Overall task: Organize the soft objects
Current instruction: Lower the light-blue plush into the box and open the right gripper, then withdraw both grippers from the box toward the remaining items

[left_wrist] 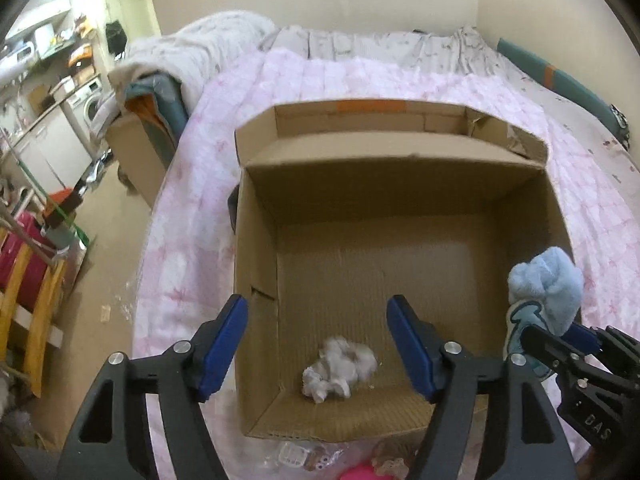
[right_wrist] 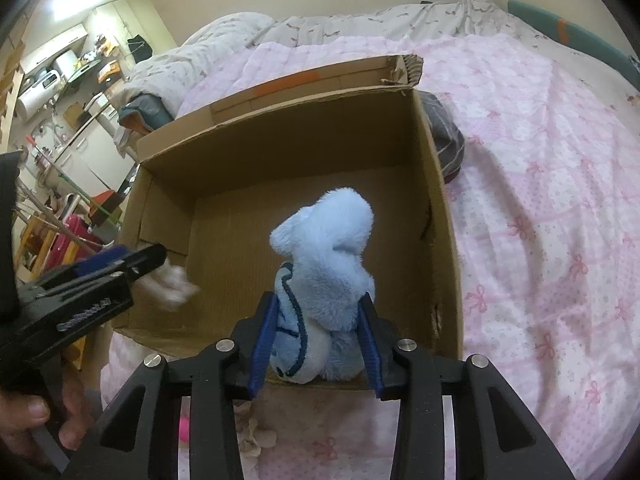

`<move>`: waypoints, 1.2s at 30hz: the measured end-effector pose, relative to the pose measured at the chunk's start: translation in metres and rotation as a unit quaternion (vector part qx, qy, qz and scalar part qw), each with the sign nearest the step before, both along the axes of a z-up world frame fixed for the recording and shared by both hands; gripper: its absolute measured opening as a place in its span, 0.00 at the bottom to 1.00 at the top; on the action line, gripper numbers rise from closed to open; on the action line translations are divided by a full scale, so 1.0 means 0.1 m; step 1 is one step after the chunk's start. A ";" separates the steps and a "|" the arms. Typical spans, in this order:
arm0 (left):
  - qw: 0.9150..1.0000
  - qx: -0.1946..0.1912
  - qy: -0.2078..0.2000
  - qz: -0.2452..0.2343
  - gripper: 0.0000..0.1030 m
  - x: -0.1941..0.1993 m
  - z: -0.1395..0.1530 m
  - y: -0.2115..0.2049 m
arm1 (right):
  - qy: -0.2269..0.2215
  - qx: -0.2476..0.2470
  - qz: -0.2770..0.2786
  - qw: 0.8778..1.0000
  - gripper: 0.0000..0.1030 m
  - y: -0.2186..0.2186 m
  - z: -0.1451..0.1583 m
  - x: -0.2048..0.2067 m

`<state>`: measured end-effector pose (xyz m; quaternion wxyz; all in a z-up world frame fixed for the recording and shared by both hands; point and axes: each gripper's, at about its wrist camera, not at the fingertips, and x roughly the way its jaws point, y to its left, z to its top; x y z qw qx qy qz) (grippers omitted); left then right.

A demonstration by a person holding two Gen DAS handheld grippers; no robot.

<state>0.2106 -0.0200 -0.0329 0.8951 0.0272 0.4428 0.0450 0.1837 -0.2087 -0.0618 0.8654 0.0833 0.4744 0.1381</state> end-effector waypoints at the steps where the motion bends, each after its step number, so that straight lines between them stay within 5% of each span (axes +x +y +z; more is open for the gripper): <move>1: 1.000 0.000 -0.001 -0.002 0.67 0.00 0.02 -0.01 | -0.002 0.000 -0.002 1.000 0.39 0.00 0.01 0.00; 5: 1.000 -0.004 0.000 0.004 0.67 -0.02 0.04 0.02 | -0.007 0.003 -0.006 1.000 0.44 -0.02 0.02 -0.01; 8: 1.000 -0.009 0.003 0.008 0.67 -0.02 0.04 0.05 | -0.015 0.005 -0.019 1.000 0.71 -0.04 0.05 -0.01; 12: 1.000 -0.006 0.003 0.013 0.67 -0.04 0.05 0.07 | -0.030 0.031 -0.034 0.999 0.84 -0.12 0.10 -0.03; 24: 1.000 -0.018 0.006 0.017 0.67 -0.09 0.09 0.10 | -0.025 0.034 -0.019 0.999 0.85 -0.07 0.11 -0.04; 27: 1.000 -0.018 0.005 0.021 0.67 -0.13 0.12 0.12 | -0.029 0.022 -0.018 0.999 1.00 -0.04 0.13 -0.08; 36: 0.999 -0.027 -0.006 0.018 0.67 -0.35 0.27 0.24 | -0.051 0.003 -0.017 0.999 1.00 -0.03 0.26 -0.27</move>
